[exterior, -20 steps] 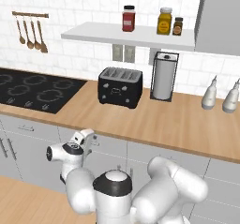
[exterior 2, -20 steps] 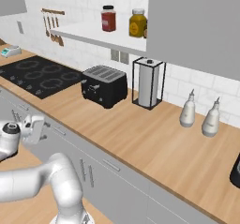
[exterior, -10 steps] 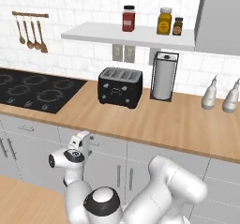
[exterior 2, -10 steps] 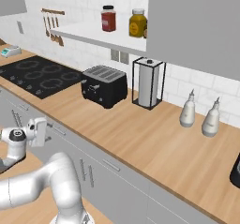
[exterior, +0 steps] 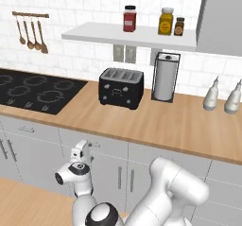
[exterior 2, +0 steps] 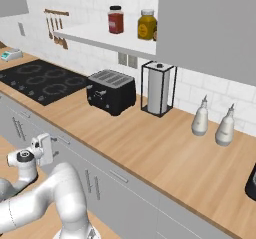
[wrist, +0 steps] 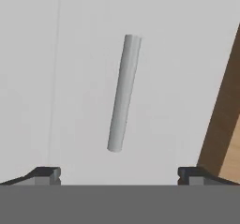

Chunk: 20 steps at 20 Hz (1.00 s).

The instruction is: Take a straw from the drawer in front and place it inside the glass cup on the dining counter.

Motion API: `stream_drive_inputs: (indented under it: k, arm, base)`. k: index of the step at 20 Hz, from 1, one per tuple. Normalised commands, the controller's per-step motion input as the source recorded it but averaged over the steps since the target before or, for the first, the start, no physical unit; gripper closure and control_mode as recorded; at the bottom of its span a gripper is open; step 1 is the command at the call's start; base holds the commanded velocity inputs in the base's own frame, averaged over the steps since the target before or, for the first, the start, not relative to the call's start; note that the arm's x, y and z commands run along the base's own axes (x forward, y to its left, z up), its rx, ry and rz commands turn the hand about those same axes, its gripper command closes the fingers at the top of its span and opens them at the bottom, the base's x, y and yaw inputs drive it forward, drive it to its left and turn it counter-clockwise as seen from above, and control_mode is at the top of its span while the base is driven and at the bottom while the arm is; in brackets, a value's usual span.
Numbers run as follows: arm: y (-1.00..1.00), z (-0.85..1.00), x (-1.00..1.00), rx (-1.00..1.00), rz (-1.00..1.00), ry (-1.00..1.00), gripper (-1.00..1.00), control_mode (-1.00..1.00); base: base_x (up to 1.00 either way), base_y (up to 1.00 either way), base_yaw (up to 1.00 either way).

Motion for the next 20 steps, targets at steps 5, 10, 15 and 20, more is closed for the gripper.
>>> stream_drive_inputs:
  k: [5, 10, 15, 20]
  arm:
    - [0.00, -0.12, 0.56, 0.00, 0.20, 0.00, -1.00, -1.00]
    - [0.01, -0.28, 0.66, -0.01, 0.14, 0.02, -1.00, -1.00]
    - [0.24, -0.44, 0.52, -0.06, 0.01, 0.13, -1.00, -1.00]
    - [0.30, -0.51, 0.38, -0.06, 0.00, 0.27, -1.00, -1.00]
  base:
    - [0.00, 0.00, 0.00]
    - [0.00, 0.00, 0.00]
    - [0.00, 0.00, 0.00]
    - [0.00, 0.00, 0.00]
